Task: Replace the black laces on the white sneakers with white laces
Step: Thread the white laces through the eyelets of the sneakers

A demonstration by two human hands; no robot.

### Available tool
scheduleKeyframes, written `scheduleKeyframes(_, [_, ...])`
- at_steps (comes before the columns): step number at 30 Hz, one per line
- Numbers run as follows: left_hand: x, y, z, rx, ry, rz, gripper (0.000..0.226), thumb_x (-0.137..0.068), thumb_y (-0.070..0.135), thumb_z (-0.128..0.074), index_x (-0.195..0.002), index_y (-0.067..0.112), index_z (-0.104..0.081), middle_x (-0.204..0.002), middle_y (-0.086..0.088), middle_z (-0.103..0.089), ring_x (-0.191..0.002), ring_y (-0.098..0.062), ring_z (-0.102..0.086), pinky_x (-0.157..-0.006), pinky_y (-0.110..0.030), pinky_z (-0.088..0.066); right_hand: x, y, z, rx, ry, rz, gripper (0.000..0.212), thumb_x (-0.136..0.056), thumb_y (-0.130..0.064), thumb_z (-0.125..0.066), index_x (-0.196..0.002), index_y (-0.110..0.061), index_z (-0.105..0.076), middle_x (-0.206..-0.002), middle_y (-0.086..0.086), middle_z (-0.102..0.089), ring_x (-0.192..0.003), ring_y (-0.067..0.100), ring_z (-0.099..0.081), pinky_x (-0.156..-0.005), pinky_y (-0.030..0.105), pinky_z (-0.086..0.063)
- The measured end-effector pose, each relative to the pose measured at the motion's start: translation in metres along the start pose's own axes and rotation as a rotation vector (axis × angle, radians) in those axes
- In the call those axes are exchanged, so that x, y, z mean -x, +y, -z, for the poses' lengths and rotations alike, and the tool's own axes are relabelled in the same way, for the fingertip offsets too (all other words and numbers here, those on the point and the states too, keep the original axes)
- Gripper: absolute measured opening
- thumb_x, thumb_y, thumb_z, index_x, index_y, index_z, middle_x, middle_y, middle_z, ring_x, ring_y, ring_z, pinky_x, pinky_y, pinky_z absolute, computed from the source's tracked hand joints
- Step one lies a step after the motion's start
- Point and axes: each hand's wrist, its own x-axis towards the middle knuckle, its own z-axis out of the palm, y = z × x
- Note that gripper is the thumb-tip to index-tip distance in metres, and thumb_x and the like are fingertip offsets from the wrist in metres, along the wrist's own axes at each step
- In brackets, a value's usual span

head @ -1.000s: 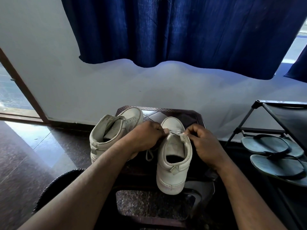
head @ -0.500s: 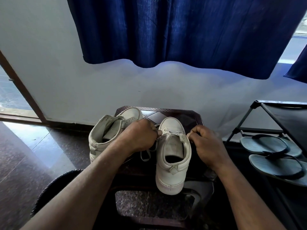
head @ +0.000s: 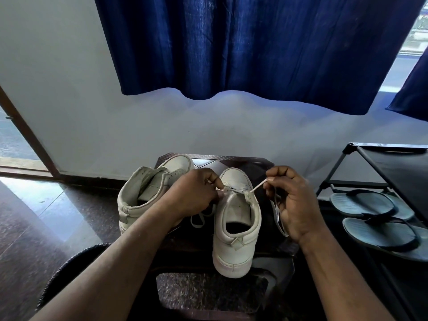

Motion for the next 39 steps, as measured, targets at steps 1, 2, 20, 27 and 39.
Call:
scheduleKeyframes(1, [0.000, 0.000, 0.000, -0.006, 0.007, 0.011, 0.011, -0.086, 0.016, -0.078, -0.087, 0.025, -0.071, -0.076, 0.003, -0.069, -0.062, -0.012, -0.059, -0.063, -0.025, -0.047, 0.000, -0.003, 0.001, -0.041, 0.011, 0.026, 0.026, -0.092, 0.011, -0.050, -0.086, -0.010, -0.066, -0.068, -0.002, -0.064, -0.066, 0.011, -0.060, -0.063, 0.020, -0.047])
scheduleKeyframes(2, [-0.001, 0.000, 0.000, -0.010, 0.020, 0.017, 0.012, -0.084, 0.016, -0.078, -0.087, 0.026, -0.071, -0.076, 0.005, -0.069, -0.063, -0.012, -0.060, -0.063, -0.026, -0.047, 0.000, -0.005, 0.001, -0.071, 0.016, 0.047, 0.026, -0.092, 0.011, -0.050, -0.087, -0.010, -0.066, -0.068, -0.001, -0.064, -0.067, 0.011, -0.061, -0.063, 0.019, -0.047])
scheduleKeyframes(20, [-0.004, 0.028, -0.022, 0.112, 0.056, -0.312, 0.013, -0.098, 0.025, -0.069, -0.086, 0.024, -0.071, -0.072, 0.009, -0.065, -0.064, -0.007, -0.056, -0.067, -0.031, -0.046, 0.025, -0.026, -0.009, 0.006, -0.072, 0.434, 0.016, -0.090, 0.002, -0.059, -0.093, -0.012, -0.067, -0.083, 0.009, -0.070, -0.082, 0.023, -0.069, -0.070, 0.024, -0.050])
scheduleKeyframes(27, [-0.002, 0.027, -0.014, 0.386, -0.065, -0.322, 0.022, -0.100, 0.037, -0.061, -0.107, 0.019, -0.073, -0.106, -0.001, -0.077, -0.108, -0.026, -0.069, -0.100, -0.045, -0.051, 0.028, -0.034, -0.007, -0.042, -0.045, 0.462, 0.018, -0.089, 0.004, -0.056, -0.093, -0.011, -0.066, -0.081, 0.002, -0.069, -0.081, 0.015, -0.068, -0.070, 0.023, -0.050])
scheduleKeyframes(39, [0.010, 0.047, -0.019, 0.419, 0.023, -0.519, 0.037, -0.098, 0.038, -0.062, -0.086, 0.004, -0.070, -0.085, -0.009, -0.074, -0.084, -0.021, -0.068, -0.082, -0.043, -0.054, 0.025, -0.023, -0.009, 0.175, -0.032, 0.450, 0.010, -0.086, -0.007, -0.066, -0.093, -0.015, -0.066, -0.079, -0.001, -0.065, -0.076, 0.012, -0.062, -0.071, 0.022, -0.051])
